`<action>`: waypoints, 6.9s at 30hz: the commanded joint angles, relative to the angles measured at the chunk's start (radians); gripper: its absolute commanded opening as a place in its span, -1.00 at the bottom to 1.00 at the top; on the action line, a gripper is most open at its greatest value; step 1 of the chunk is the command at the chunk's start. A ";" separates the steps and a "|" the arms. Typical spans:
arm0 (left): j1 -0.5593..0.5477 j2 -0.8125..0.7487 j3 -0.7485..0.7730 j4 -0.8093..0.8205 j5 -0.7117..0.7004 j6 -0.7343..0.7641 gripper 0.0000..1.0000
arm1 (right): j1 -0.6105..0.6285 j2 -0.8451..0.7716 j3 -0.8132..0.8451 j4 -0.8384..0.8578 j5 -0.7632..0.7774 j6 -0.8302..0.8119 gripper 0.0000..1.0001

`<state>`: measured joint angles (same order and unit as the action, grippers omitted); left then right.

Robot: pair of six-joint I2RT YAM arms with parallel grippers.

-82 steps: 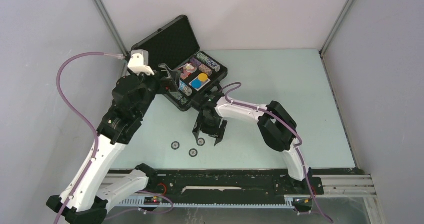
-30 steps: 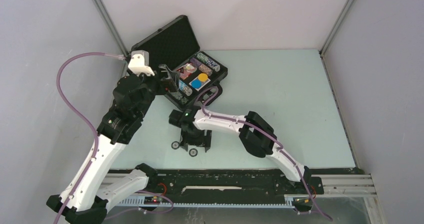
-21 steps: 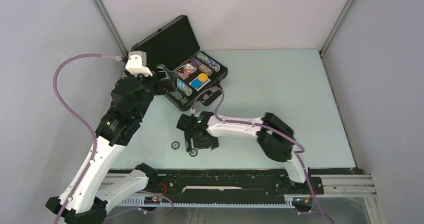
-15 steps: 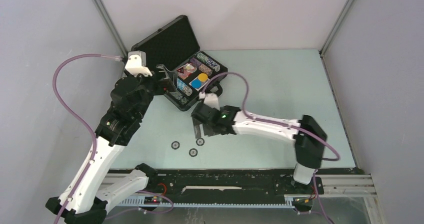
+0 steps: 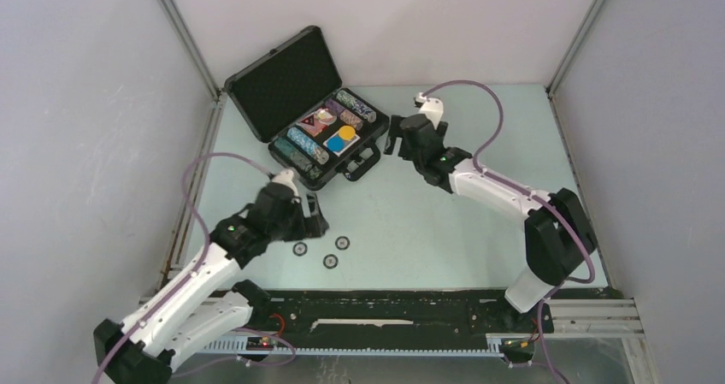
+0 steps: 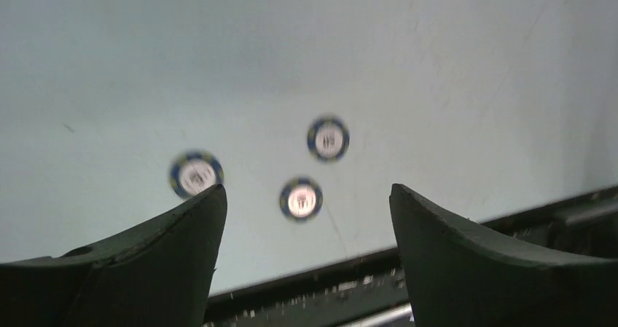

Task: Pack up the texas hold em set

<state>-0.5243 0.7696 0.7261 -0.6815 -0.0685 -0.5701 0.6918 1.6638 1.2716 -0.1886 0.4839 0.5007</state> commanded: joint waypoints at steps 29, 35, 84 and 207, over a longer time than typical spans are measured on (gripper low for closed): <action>-0.379 0.668 0.037 -0.011 -0.124 -0.185 0.19 | -0.143 -0.424 -0.478 0.470 -0.175 -0.201 0.93; -0.401 0.711 0.059 -0.031 -0.154 -0.191 0.01 | -0.150 -0.420 -0.478 0.469 -0.197 -0.185 0.93; -0.363 0.690 0.032 -0.006 -0.105 -0.152 0.22 | -0.192 -0.442 -0.505 0.474 -0.316 -0.161 0.99; -0.063 0.930 0.264 -0.236 0.091 0.065 -0.15 | -0.223 -0.455 -0.529 0.508 -0.404 -0.114 0.97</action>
<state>-0.5949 1.7168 0.9600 -0.9497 0.0761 -0.5148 0.4774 1.2297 0.7448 0.2745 0.0788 0.3725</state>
